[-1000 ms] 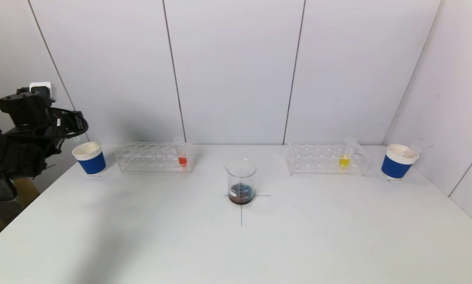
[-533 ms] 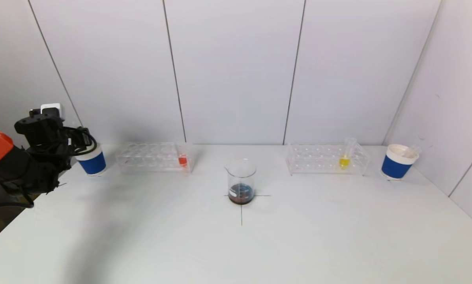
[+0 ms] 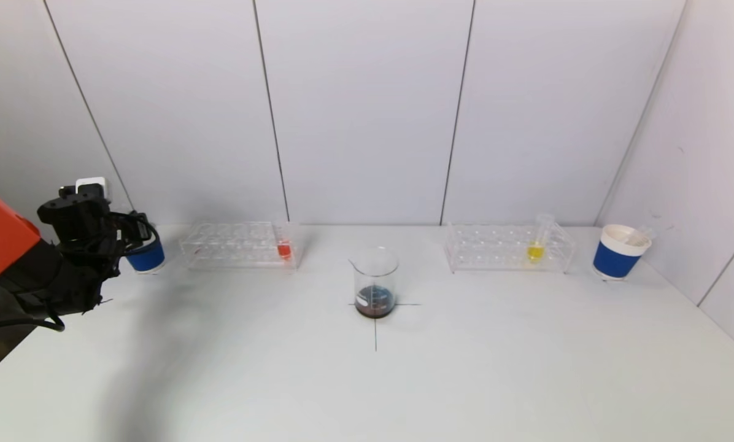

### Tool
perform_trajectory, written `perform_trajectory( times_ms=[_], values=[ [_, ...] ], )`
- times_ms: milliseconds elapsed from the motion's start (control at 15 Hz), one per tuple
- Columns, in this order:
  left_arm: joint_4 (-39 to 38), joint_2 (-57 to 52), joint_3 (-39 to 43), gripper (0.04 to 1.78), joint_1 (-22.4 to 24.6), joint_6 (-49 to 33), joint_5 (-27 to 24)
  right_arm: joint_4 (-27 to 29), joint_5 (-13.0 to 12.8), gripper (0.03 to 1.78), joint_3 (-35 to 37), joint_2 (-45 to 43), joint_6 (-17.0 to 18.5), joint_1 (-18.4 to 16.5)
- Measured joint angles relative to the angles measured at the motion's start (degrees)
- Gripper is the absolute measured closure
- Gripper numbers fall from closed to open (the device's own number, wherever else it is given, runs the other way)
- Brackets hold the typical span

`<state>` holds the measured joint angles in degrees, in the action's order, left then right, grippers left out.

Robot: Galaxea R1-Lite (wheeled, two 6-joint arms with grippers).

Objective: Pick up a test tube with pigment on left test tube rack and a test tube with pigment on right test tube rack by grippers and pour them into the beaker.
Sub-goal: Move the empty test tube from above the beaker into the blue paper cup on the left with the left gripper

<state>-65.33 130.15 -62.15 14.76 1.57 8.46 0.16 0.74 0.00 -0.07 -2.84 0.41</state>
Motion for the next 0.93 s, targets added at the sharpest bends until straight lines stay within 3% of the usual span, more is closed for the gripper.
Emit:
perform_trajectory(
  times_ms=[933],
  values=[
    [-1.7,0.4,1.1,1.39,0.0,-0.2,-1.4,0.0,0.0,0.04,0.0,0.0,0.0,0.0]
  ],
)
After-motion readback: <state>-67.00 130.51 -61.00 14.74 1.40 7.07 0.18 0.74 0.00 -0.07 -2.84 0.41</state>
